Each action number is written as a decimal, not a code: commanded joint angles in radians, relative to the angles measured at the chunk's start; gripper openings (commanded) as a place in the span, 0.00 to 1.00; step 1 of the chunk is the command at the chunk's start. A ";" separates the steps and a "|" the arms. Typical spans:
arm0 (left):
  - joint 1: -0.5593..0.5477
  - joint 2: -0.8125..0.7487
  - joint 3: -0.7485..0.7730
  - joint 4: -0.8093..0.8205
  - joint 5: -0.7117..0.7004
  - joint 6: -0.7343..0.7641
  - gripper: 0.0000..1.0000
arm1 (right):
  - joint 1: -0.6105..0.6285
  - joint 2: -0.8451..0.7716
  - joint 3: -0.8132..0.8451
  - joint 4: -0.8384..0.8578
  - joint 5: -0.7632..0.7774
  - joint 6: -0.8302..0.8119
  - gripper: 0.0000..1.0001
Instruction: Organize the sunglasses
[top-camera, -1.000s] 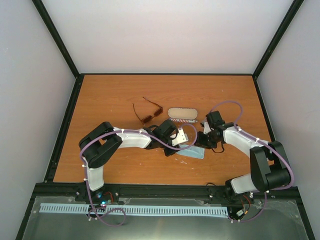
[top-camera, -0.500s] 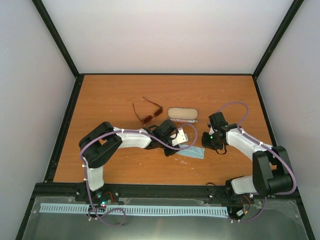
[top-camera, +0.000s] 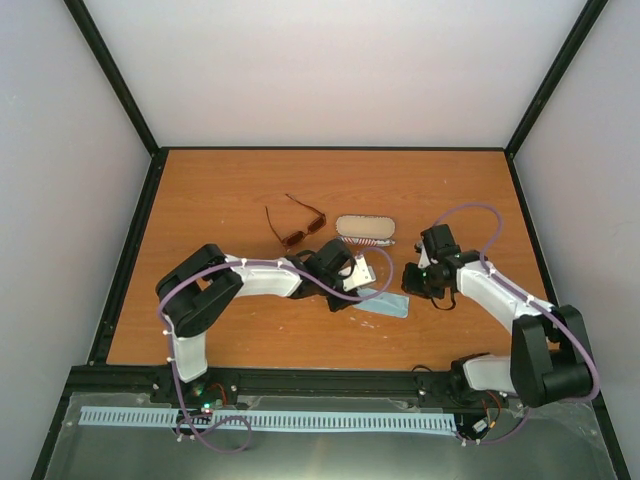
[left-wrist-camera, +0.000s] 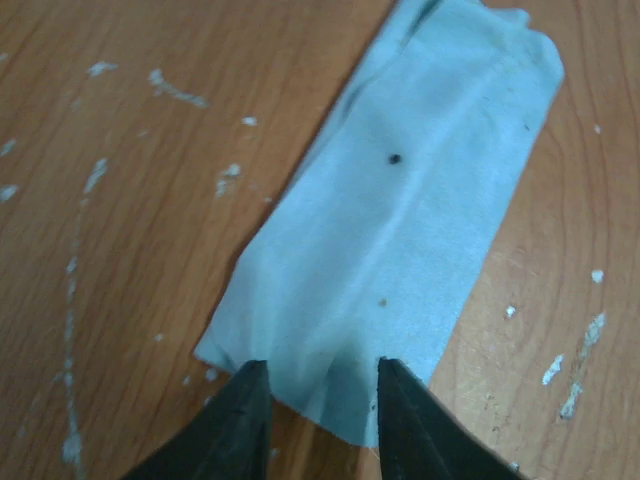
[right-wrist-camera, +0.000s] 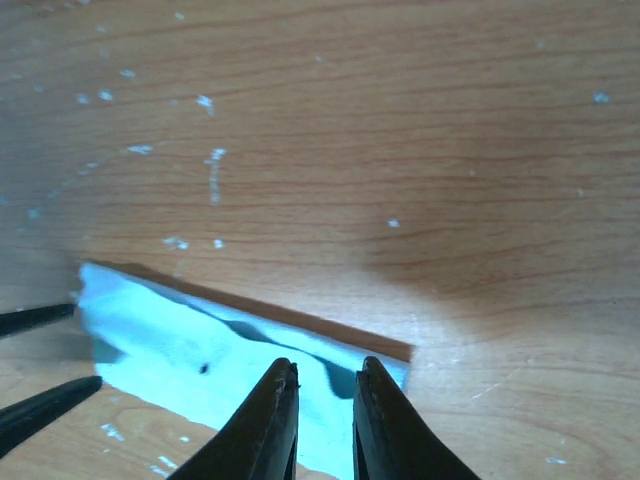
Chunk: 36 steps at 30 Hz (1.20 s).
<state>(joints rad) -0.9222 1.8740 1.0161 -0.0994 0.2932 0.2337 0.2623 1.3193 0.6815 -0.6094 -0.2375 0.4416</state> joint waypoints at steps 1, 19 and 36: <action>0.013 -0.098 -0.013 0.047 -0.073 -0.004 0.43 | -0.002 -0.060 0.002 0.028 -0.050 0.008 0.18; 0.257 -0.182 -0.036 -0.030 -0.001 0.002 0.23 | 0.251 0.108 0.106 0.038 0.029 0.078 0.17; 0.277 -0.198 -0.084 0.005 0.010 -0.032 0.23 | 0.261 0.219 0.164 -0.020 0.168 0.120 0.23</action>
<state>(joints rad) -0.6559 1.7058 0.9390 -0.1196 0.2840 0.2173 0.5133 1.5257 0.8234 -0.6113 -0.1238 0.5373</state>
